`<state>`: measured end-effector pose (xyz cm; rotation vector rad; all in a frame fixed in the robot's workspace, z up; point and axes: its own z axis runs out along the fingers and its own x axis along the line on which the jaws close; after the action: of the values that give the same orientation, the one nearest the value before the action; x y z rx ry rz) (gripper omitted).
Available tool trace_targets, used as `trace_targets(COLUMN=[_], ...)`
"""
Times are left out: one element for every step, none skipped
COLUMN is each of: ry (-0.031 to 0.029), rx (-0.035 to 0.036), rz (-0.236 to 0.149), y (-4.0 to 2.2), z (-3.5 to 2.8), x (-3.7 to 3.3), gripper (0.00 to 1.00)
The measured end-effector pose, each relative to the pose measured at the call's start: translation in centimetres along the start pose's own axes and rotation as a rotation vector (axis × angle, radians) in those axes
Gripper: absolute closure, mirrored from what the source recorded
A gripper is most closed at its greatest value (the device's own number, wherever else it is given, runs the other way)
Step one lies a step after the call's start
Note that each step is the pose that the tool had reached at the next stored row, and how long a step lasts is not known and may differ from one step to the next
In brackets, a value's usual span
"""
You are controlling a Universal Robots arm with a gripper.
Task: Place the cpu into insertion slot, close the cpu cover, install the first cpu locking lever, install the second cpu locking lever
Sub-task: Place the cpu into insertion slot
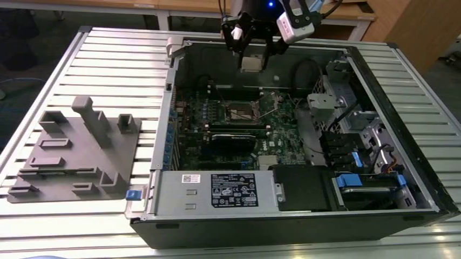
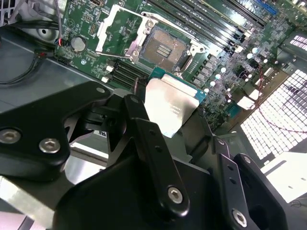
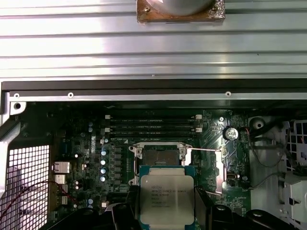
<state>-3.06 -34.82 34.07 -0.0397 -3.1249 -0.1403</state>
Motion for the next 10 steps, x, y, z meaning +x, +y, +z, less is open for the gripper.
trace_targets(ry=[0.0000,0.0000,-0.0001,-0.0001,-0.0001,0.0000,0.0000,0.0000,0.0001,0.0000], rx=[-0.0001,0.0000,-0.0003,-0.0004,-0.0002,-0.0001,-0.0001,-0.0001,0.0000,0.0000], rz=[0.000,0.000,0.000,0.000,0.000,0.000,0.000,0.000,0.000,0.000], y=[0.00,0.00,0.00,-0.01,-0.01,-0.02,-0.02,-0.03,-0.03,-0.04], z=[0.00,0.00,0.05,0.10,0.16,0.23,0.29,0.34,0.39,0.43], x=[0.00,0.00,0.00,0.00,0.00,0.00,-0.01,-0.01,-0.01,-0.01], gripper=[0.46,0.46,0.46,0.46,0.46,0.46,0.46,0.46,0.46,0.46])
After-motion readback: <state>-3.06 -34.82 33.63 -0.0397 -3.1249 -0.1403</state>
